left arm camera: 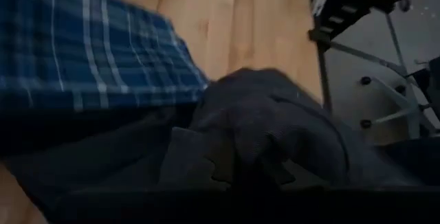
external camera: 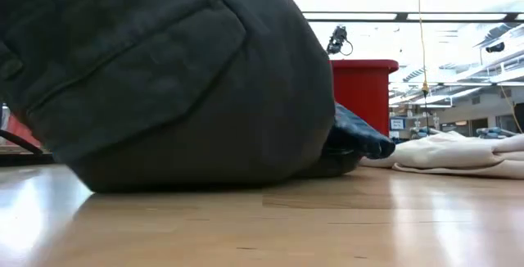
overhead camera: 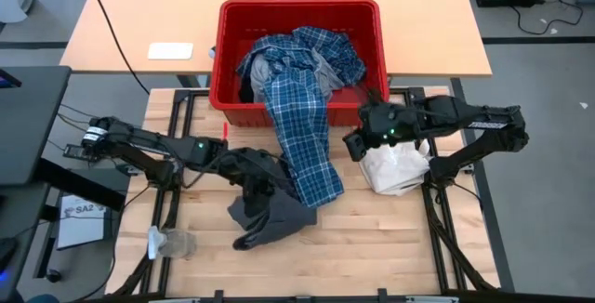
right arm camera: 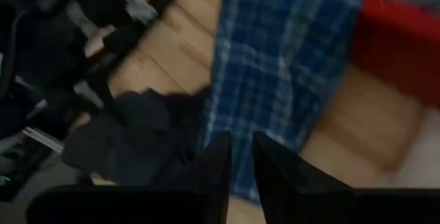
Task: Fold Laundry from Bin
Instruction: Remove the black shorts from the laundry bin
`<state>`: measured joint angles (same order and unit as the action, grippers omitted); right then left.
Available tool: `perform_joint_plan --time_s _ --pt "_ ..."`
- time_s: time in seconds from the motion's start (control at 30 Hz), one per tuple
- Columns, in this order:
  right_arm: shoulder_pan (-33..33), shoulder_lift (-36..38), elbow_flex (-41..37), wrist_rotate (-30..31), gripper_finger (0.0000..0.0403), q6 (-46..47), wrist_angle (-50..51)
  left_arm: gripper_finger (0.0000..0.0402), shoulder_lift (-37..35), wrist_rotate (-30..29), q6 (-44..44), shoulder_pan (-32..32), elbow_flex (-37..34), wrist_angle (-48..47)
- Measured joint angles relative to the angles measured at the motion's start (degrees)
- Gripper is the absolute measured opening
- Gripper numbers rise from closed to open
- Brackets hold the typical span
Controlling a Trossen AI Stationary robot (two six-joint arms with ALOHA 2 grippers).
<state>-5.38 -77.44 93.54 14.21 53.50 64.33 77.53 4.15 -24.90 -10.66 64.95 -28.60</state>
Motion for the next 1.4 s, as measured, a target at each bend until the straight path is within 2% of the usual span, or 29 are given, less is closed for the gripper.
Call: perform_joint_plan --time_s 0.23,0.33,0.47,0.57,0.73,0.93,1.0,1.1,1.27,1.4 --pt "-5.2 -1.8 -0.3 3.0 0.0052 9.7 14.8 0.002 0.1 2.0 -5.4 2.6 -11.1 10.0" --pt "-5.8 -2.1 -4.0 0.9 0.0045 10.8 15.9 0.002 0.1 1.9 -6.9 4.3 -13.8 12.1" --pt "-4.9 -2.1 -11.8 -0.6 0.0036 8.5 9.9 0.0023 0.1 0.2 -7.5 6.4 -15.2 12.2" --pt "-3.0 -2.1 -18.1 0.3 0.003 5.8 4.1 0.004 0.1 -0.3 -8.1 7.9 -15.2 12.1" --pt "2.2 -2.1 -25.7 0.5 0.0022 -1.7 -3.3 0.01 -0.1 -0.3 -9.5 11.0 -14.0 8.4" --pt "8.4 -2.1 -32.7 -5.2 0.0022 -14.1 -16.5 0.0179 -0.1 -0.4 -9.8 14.8 -9.9 0.0" --pt "10.7 -2.1 -34.7 -8.8 0.0035 -17.9 -20.5 0.02 -0.1 -0.4 -11.9 15.4 -9.3 -0.4" --pt "14.2 -2.1 -36.5 -14.6 0.0075 -22.7 -24.0 0.0228 -0.1 1.7 -17.1 15.0 -9.3 -0.3" --pt "18.1 -2.1 -39.6 -21.1 0.0175 -27.8 -29.0 0.027 -0.1 3.0 -24.8 10.8 -9.3 -1.8" --pt "18.9 -2.1 -42.7 -23.5 0.0253 -28.2 -35.5 0.0299 -0.1 3.1 -27.9 9.1 -9.3 -3.6"
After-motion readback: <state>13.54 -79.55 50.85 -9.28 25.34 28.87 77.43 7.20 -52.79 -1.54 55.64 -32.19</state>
